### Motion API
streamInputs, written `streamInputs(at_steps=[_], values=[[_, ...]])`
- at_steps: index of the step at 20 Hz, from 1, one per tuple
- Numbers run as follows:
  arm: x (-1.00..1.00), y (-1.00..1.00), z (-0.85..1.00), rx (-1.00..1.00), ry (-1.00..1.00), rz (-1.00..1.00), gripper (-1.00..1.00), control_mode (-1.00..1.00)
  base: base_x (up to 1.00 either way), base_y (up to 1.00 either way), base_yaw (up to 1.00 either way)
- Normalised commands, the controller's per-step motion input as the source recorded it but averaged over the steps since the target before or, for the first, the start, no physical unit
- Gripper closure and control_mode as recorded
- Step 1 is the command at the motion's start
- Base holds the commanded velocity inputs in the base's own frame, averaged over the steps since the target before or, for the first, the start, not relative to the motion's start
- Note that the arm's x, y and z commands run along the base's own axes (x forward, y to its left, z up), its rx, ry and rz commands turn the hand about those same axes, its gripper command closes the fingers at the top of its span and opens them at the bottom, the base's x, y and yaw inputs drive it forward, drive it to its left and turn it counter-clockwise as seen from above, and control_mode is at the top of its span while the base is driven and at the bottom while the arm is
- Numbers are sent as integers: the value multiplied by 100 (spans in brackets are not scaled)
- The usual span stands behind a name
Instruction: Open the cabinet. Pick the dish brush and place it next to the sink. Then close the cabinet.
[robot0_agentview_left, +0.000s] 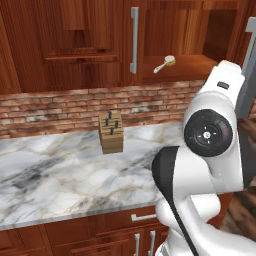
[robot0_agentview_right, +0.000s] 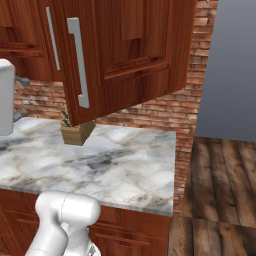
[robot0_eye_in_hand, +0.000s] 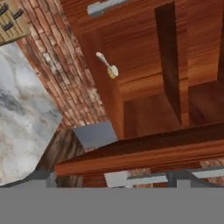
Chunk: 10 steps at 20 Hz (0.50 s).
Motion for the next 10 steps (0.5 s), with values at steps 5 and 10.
streamInputs(at_steps=[5, 10], values=[[0, 13, 12, -19, 12, -36, -100, -100, 0, 0, 0], [6, 11, 0, -23, 6, -42, -100, -100, 0, 0, 0]])
